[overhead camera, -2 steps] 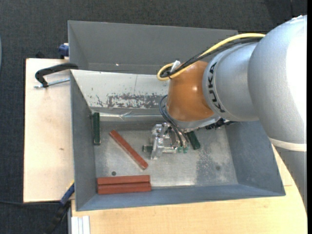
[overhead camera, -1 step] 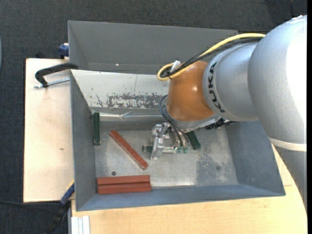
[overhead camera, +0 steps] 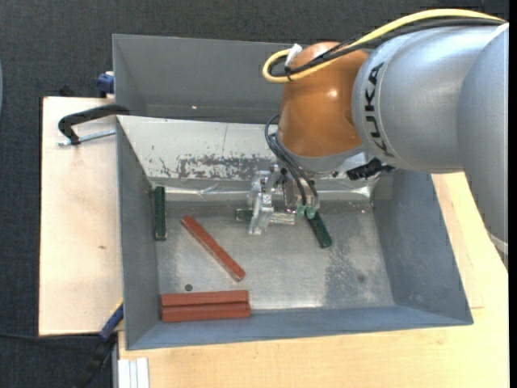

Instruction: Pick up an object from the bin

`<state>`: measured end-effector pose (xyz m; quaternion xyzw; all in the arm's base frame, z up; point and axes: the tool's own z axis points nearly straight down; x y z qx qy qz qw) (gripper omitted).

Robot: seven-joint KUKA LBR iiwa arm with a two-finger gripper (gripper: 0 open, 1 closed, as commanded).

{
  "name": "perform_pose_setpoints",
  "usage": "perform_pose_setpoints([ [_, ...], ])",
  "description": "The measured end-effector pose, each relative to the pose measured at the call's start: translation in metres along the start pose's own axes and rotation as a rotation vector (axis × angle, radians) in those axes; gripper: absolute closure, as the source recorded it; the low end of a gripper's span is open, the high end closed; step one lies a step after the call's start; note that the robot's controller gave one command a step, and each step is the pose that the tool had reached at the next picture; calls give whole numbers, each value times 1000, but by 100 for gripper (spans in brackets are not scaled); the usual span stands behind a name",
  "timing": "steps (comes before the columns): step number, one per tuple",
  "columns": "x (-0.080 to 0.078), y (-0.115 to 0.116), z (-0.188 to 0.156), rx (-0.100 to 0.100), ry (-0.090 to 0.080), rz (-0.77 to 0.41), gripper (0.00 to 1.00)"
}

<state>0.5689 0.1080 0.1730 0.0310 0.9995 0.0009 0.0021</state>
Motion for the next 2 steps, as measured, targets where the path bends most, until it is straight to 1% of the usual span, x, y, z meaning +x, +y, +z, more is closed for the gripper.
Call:
perform_pose_setpoints([
  [1, 0, 0, 0, 0, 0, 0, 100],
  [2, 30, -11, -82, 0, -1, 8, 100],
])
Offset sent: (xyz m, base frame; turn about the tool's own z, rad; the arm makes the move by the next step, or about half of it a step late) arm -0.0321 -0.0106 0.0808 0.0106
